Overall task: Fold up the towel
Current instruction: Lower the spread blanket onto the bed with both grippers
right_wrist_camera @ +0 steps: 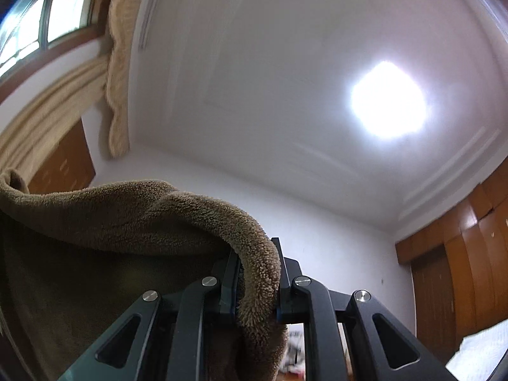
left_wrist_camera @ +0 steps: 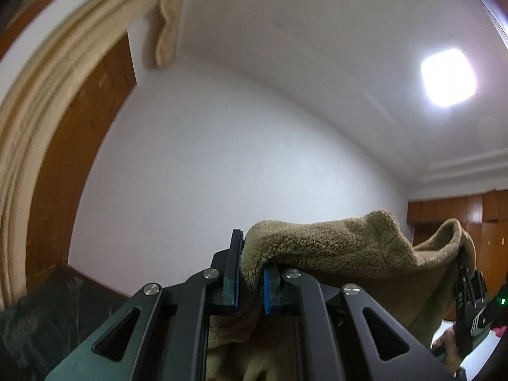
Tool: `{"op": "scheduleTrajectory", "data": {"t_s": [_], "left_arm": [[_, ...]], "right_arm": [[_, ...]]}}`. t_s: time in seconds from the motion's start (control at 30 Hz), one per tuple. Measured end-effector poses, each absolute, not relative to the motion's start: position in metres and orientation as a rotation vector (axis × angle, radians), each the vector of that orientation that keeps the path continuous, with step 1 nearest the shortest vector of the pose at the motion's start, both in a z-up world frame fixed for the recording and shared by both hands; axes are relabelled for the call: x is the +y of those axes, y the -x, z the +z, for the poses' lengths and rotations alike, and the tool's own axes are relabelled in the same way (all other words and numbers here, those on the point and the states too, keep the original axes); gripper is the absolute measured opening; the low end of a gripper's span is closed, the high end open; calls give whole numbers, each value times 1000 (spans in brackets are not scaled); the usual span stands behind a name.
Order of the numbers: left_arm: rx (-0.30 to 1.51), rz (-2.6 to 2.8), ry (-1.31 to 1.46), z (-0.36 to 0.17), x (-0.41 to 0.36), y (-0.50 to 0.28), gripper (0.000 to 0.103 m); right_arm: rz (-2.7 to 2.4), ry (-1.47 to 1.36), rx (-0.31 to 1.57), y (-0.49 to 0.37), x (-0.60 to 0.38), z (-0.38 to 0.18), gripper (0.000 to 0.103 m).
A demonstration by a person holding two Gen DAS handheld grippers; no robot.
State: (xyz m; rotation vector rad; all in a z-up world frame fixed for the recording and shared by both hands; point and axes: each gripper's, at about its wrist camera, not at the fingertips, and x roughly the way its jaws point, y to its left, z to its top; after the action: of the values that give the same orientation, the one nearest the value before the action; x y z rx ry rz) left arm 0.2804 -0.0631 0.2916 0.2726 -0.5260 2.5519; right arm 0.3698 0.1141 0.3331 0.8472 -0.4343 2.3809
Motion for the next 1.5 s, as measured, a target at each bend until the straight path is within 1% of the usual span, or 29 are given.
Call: {"op": "scheduleTrajectory", "data": {"t_s": [0.13, 0.23, 0.33, 0.43, 0.47, 0.5, 0.63, 0.73, 0.87, 1.07, 1.17, 1.3, 1.4, 1.5], "left_arm": [[-503, 2551, -471, 314, -74, -329, 12], [-452, 2520, -540, 328, -54, -355, 12], [-400, 2460, -445, 329, -33, -357, 12], [-333, 2443, -359, 326, -16, -352, 12], [-341, 2453, -335, 325, -17, -346, 12], [-362, 2471, -312, 325, -22, -339, 12], [-510, 2591, -318, 329, -55, -312, 12], [-555, 2641, -409, 339, -74, -316, 12], [-502, 2657, -607, 362, -89, -359, 14], [-403, 2617, -819, 400, -94, -406, 15], [-360, 2585, -887, 407, -101, -419, 16], [-357, 2615, -911, 410, -109, -415, 16], [-359, 2643, -924, 412, -114, -410, 16], [-361, 2670, -938, 414, -120, -405, 16]], "right_arm": [[2328, -965, -449, -390, 94, 355, 16], [2286, -1014, -425, -402, 92, 366, 16], [2219, -1016, -369, -407, 104, 373, 16], [2231, -963, -228, -410, 130, 377, 16], [2250, -942, -170, -411, 139, 378, 16], [2253, -924, -163, -408, 141, 377, 16], [2271, -947, -326, -395, 107, 369, 16], [2301, -991, -405, -389, 84, 371, 16], [2313, -1019, -412, -391, 79, 391, 16], [2283, -1090, -325, -417, 93, 437, 16], [2192, -1192, -281, -452, 89, 447, 16], [2031, -1298, -276, -483, 76, 438, 16], [1998, -1312, -320, -486, 69, 433, 16], [1936, -1286, -463, -467, 53, 433, 16]]}}
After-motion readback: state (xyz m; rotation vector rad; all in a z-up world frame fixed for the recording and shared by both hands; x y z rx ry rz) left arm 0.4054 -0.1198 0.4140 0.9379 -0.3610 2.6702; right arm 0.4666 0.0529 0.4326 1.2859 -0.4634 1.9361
